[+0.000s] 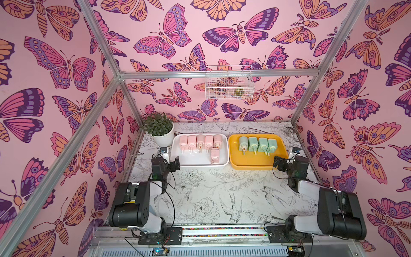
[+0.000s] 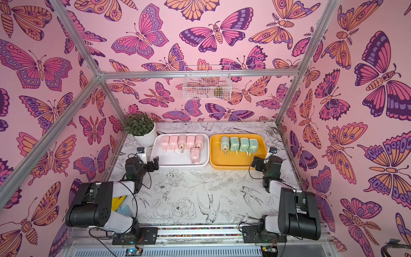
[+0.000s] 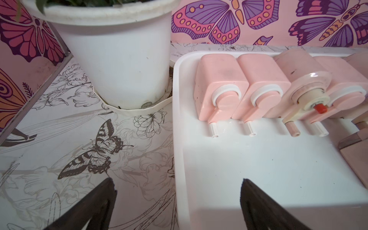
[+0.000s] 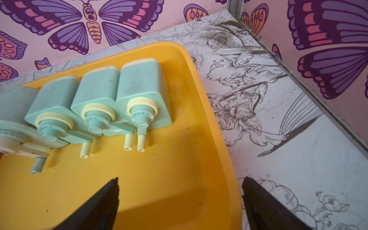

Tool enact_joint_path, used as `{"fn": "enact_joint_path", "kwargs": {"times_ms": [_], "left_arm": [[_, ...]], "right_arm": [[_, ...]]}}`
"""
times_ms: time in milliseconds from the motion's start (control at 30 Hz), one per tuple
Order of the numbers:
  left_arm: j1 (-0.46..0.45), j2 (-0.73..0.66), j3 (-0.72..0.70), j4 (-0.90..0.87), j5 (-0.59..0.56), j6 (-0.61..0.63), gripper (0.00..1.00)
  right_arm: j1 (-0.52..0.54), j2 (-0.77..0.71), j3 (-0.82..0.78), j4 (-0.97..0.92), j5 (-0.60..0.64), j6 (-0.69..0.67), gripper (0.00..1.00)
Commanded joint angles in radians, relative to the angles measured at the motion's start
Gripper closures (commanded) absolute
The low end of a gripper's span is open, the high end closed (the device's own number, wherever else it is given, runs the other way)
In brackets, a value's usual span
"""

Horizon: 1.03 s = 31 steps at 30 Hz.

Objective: Place the pencil sharpeners by color into the storage box
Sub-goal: Reset both arms

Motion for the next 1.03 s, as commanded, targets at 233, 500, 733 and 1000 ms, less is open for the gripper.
{"fn": "enact_joint_path", "kwargs": {"times_ms": [233, 500, 733, 1000], "left_arm": [[0.000, 0.023, -0.015, 0.071, -0.032, 0.006, 0.00], [0.001, 0.024, -0.015, 0.072, -0.032, 0.005, 0.00], [0.001, 0.024, -0.015, 0.071, -0.032, 0.006, 0.00], [0.000, 0.024, -0.015, 0.071, -0.032, 0.006, 0.00]], "right_arm": [[0.068, 0.114, -0.018, 0.254, -0.034, -0.107, 0.01], [0.068, 0.114, -0.019, 0.252, 0.060, -0.070, 0.01], [0.069, 0.115, -0.019, 0.254, 0.060, -0.070, 0.01], [0.071, 0.117, -0.012, 0.243, 0.066, -0.072, 0.01]]}}
